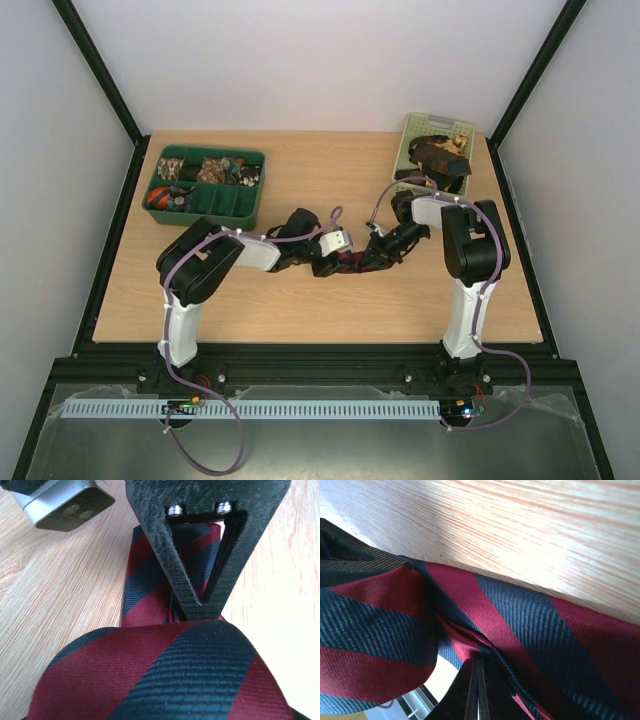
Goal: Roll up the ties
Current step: Roll the tie at the center of the board.
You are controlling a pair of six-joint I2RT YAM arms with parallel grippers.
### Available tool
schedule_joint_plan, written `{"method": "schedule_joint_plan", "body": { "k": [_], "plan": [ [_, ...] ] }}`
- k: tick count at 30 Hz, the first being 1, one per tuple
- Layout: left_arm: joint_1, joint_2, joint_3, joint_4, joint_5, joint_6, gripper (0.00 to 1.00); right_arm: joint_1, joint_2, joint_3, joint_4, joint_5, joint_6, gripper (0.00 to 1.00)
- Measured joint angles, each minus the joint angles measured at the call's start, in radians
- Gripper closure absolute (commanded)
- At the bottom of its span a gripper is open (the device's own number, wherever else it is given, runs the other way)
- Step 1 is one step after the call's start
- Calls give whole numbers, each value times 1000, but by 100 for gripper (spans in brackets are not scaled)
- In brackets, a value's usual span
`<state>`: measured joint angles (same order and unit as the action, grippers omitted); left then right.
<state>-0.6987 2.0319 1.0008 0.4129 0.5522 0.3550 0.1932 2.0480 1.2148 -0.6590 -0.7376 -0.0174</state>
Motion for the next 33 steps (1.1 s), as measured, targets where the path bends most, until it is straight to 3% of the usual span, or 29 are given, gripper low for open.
{"method": "schedule_joint_plan", "body": {
  "k": [12,18,22,28,33],
  "plan": [
    [-2,-6,2,-73,24,171,50,1,6,5,-3,-4,12,99],
    [-4,17,72,-172,7,172,51,0,7,5,-5,-5,18,96],
    [-4,18,76,-186,5,173,52,1,1,3,-4,-8,19,84],
    [-5,19,84,-205,2,188,51,-10,-52,-17,3,-21,8,46],
    [-6,21,92,-220,1,197,51,-45,-87,5,6,-43,2,39]
  ]
}}
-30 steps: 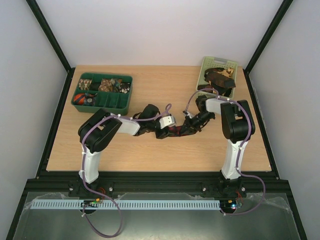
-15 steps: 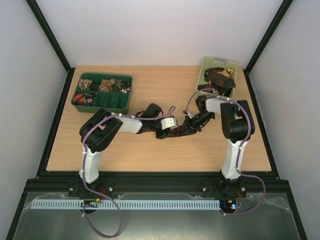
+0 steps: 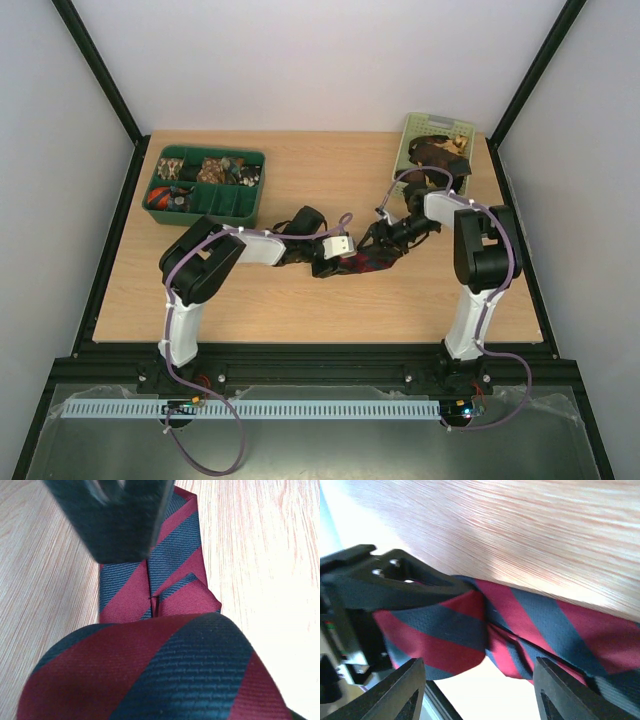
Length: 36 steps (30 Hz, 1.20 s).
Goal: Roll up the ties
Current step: Roll the tie at the center of the board.
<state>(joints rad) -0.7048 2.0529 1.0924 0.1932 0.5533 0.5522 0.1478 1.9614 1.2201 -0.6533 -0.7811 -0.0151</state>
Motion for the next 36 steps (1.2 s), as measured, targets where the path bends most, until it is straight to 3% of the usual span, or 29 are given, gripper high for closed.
{"method": "schedule_joint_plan", "body": {
  "k": [4,10,14,19,23,27,29,36],
  "plan": [
    [-2,0,2,-3,-3,3,50,6,-2,23,5,-52,21,39],
    [-8,0,2,-2,-5,4,50,66,0,28,6,-85,46,46],
    [-10,1,2,-2,-5,4,49,87,17,28,11,-85,42,76],
    [-10,2,2,-1,-5,3,49,89,31,29,24,-85,47,97],
    [-10,3,2,0,-4,3,43,86,32,29,23,-80,45,99],
    [-9,5,8,1,-13,2,20,83,32,28,23,-73,45,99],
    [-6,9,12,0,-21,-7,3,81,32,27,23,-67,44,99],
    [23,2,23,2,-38,-83,1,68,34,21,23,-40,37,99]
  ]
}}
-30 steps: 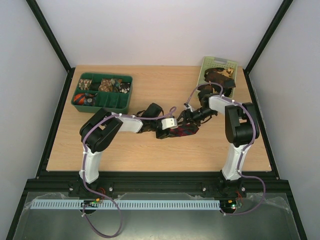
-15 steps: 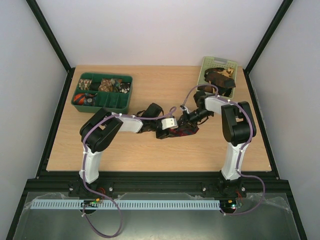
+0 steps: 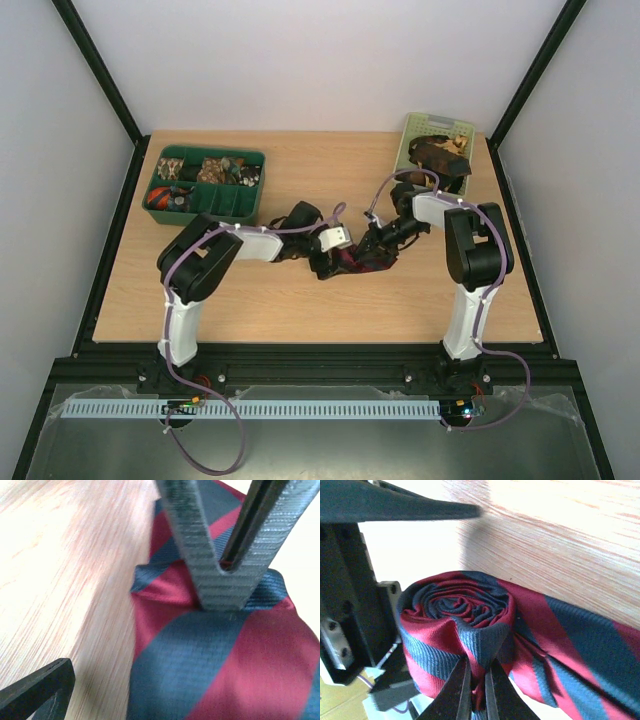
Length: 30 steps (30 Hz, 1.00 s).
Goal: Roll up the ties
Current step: Roll the tie at the center of the board.
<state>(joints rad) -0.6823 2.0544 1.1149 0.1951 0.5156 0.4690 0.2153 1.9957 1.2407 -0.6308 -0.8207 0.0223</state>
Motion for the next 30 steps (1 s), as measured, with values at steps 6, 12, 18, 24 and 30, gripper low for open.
{"method": "schedule_joint_plan", "body": {
  "k": [6,12,18,24,30],
  "plan": [
    [38,-101,-39,-1,-2,-99,1,-10,10,-1,1,28,-13,99],
    [52,-324,-165,171,-116,-210,1,-19,8,-26,9,43,-35,98],
    [148,-362,-146,269,-84,-352,1,-19,-5,-62,31,43,-63,99],
    [135,-359,-272,311,-14,-237,1,-16,-5,-73,50,48,-86,98],
    [57,-326,-418,375,74,-187,1,22,0,-67,53,63,-109,99]
  ]
}}
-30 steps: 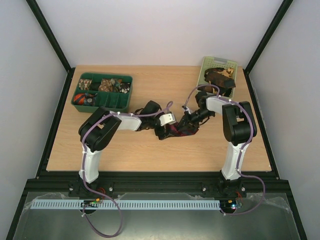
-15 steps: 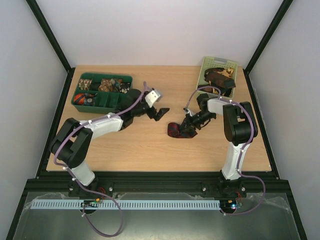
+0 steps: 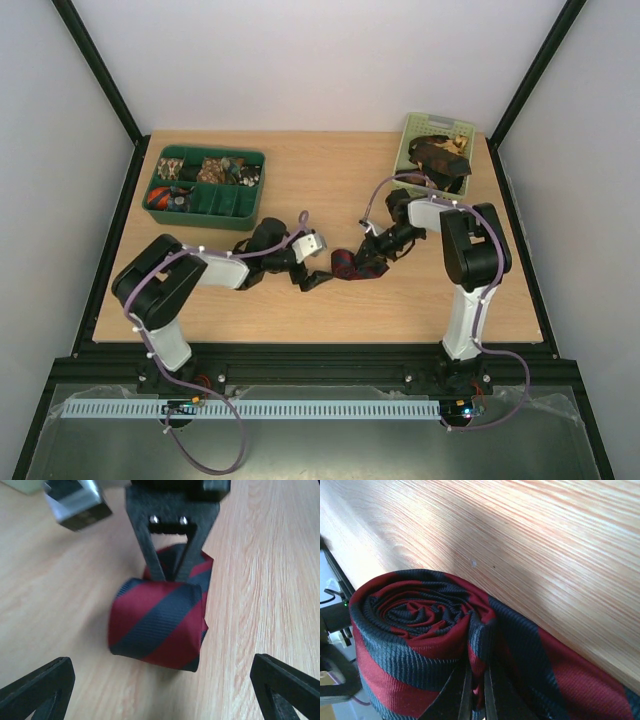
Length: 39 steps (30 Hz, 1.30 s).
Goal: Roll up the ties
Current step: Roll the tie at the center of the board.
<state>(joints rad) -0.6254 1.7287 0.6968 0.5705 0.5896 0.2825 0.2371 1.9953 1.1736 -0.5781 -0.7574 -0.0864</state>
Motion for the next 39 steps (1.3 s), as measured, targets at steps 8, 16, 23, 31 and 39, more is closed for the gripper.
{"method": "schedule_joint_plan", "body": {
  "k": [8,16,23,31,39],
  "plan": [
    [-50,142,-24,143,-28,-38,4,33,48,52,-23,-1,-25,99],
    [-71,261,49,195,-51,-42,17,43,60,68,-31,-1,-47,99],
    [-99,308,95,212,-71,-56,41,45,74,87,-49,0,-63,99],
    [-124,297,82,215,-139,-22,68,48,95,142,-102,43,-94,79],
    [-129,281,58,225,-190,-21,74,21,61,156,-161,95,-112,65]
  ]
}}
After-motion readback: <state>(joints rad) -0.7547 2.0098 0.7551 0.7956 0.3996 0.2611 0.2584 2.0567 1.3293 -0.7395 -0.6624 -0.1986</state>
